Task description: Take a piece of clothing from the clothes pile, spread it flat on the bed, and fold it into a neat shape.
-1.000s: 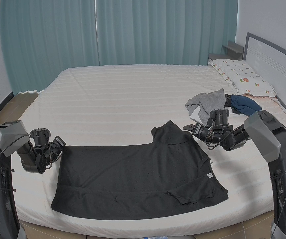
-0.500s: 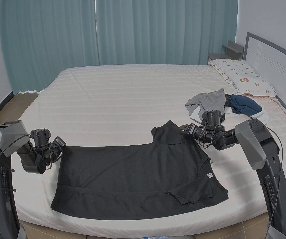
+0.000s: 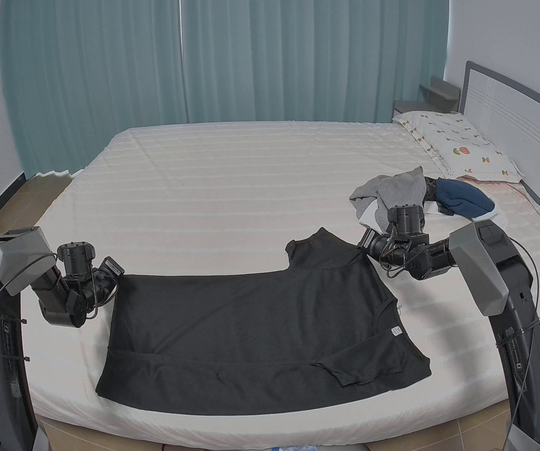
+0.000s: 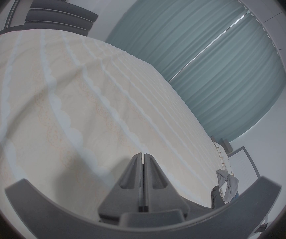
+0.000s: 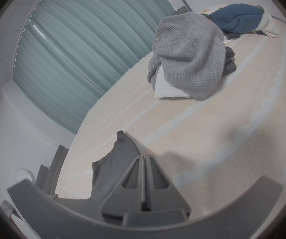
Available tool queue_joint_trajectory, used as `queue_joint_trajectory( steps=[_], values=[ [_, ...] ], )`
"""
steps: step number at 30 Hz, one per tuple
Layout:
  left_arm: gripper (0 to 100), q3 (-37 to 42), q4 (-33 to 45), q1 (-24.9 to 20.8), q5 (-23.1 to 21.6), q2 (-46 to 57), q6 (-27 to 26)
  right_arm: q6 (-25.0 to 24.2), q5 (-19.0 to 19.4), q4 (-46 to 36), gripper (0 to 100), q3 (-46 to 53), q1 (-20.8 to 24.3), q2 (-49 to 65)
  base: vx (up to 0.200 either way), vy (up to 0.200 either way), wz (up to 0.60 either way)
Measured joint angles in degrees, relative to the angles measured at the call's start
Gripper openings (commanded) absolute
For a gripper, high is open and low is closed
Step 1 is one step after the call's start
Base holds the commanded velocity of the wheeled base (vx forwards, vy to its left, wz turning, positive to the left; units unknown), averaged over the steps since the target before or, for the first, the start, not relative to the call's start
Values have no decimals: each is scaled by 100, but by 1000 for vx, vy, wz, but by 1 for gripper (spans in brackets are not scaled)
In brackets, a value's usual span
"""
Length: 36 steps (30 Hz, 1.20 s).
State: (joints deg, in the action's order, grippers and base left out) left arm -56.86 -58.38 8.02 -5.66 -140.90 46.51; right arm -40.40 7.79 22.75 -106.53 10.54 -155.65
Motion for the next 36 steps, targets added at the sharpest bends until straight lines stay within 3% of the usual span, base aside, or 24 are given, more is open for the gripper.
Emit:
queue_joint_trajectory(
  steps=[6, 18, 36],
  values=[
    [0, 116, -7, 0, 7, 140, -11, -161, 50, 235, 0, 546, -112, 429, 0, 0, 0],
    [0, 201, -11, 5, 2, 388, -15, -262, 178, 1480, 0, 1910, -217, 1061, 0, 0, 0],
    [0, 311, -11, 57, 16, 617, -80, -238, 202, 1453, 0, 2122, -206, 1100, 0, 0, 0]
  ],
)
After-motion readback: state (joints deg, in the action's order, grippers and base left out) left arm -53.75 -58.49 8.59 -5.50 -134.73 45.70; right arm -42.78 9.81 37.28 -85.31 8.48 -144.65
